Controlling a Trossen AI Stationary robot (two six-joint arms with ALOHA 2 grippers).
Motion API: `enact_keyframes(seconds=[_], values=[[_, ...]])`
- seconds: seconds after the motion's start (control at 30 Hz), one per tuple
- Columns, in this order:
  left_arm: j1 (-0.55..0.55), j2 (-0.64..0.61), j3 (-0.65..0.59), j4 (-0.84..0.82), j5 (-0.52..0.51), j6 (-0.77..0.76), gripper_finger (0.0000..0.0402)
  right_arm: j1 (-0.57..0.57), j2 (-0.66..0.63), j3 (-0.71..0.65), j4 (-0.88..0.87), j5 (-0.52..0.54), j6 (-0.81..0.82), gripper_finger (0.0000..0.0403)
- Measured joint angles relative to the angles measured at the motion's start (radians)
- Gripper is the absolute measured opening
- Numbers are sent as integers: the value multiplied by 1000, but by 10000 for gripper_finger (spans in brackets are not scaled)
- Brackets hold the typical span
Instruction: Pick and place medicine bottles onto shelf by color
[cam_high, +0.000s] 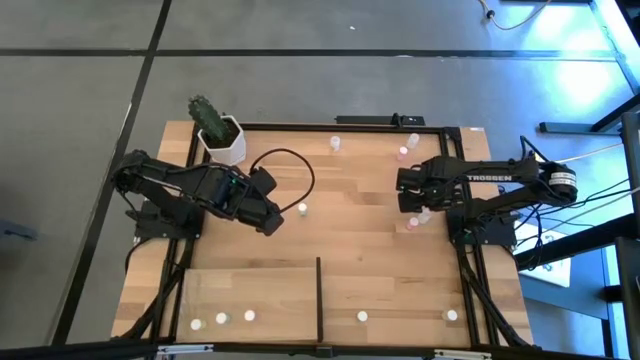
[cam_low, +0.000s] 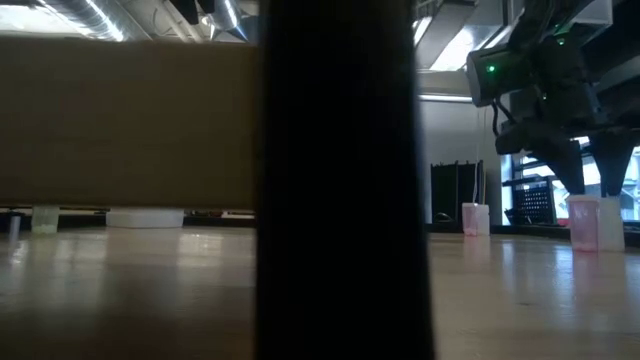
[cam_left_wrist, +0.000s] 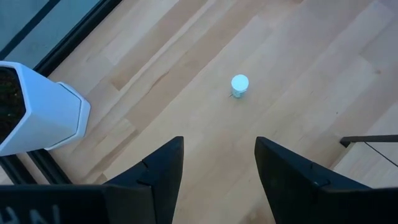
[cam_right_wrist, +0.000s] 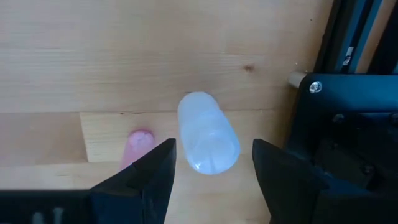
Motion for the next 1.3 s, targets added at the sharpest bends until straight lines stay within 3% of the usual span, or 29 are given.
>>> enact_keyframes(seconds=[0.6,1.3], values=[[0,0,0,0,0,0,192,0,97,0,32,-2,-12,214],[0,0,0,-1,0,26,192,0,104,0,173,0,-133,214]])
